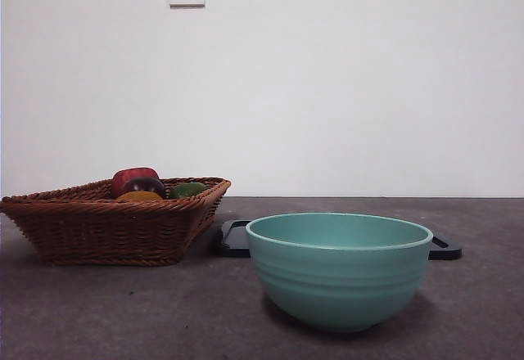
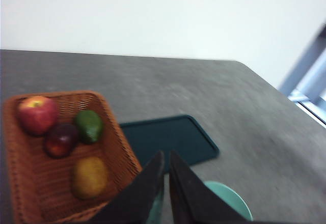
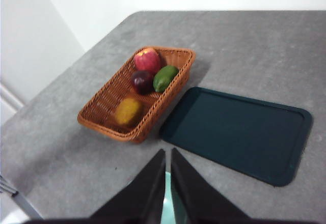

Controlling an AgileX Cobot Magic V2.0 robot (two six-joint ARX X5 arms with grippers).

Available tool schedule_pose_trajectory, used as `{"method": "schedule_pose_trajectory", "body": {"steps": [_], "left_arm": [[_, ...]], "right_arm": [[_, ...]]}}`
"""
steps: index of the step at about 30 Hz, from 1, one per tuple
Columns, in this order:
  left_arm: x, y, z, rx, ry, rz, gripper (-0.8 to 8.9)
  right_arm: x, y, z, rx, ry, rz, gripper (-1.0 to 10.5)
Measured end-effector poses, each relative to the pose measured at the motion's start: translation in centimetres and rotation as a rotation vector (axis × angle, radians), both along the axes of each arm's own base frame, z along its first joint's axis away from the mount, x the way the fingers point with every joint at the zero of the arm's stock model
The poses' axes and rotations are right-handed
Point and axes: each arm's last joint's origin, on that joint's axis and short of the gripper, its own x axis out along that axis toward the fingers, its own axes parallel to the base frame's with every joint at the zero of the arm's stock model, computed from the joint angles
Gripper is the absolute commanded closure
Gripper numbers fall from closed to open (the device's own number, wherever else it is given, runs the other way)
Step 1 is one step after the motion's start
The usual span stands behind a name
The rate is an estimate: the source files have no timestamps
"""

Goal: Pick up the wifruite, put it on the bowl, pick up the plate, put it on desk

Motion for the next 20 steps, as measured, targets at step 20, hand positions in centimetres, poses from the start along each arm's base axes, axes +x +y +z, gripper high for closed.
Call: {"method": "schedule_pose_trajectory", "body": {"steps": [20], "left_arm": [[2.8, -1.9, -1.3, 0.05, 0.196, -0.216, 7.91]], "right_arm": [[-4.9, -1.0, -0.5, -0.07, -0.031, 0.031, 9.4]]}}
